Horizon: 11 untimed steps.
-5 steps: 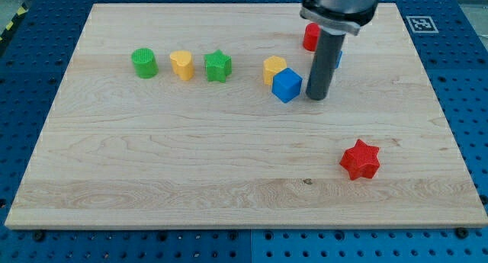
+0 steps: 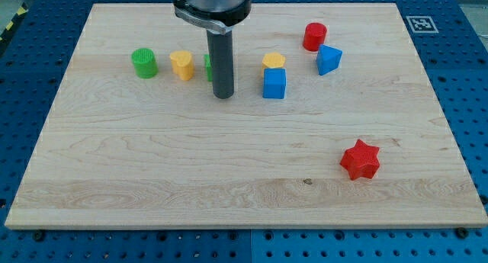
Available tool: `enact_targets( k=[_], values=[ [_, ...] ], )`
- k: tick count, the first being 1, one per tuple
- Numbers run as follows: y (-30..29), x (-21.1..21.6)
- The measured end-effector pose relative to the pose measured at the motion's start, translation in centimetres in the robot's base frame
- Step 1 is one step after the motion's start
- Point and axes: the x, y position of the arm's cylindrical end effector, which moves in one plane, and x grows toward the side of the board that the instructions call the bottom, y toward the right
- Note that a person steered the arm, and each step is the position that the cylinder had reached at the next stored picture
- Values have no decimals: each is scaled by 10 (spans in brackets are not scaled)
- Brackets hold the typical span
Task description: Move the blue cube closer to the blue triangle
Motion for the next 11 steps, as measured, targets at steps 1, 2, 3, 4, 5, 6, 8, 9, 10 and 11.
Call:
enact_targets(
  k=[1, 2, 3, 4, 5, 6, 8, 9, 10, 11],
  values=[
    [17, 0],
    [43, 0],
    [58, 0],
    [63, 0],
    [75, 0],
    [89, 0],
    [116, 0],
    [126, 0],
    [133, 0],
    [133, -5]
  ],
)
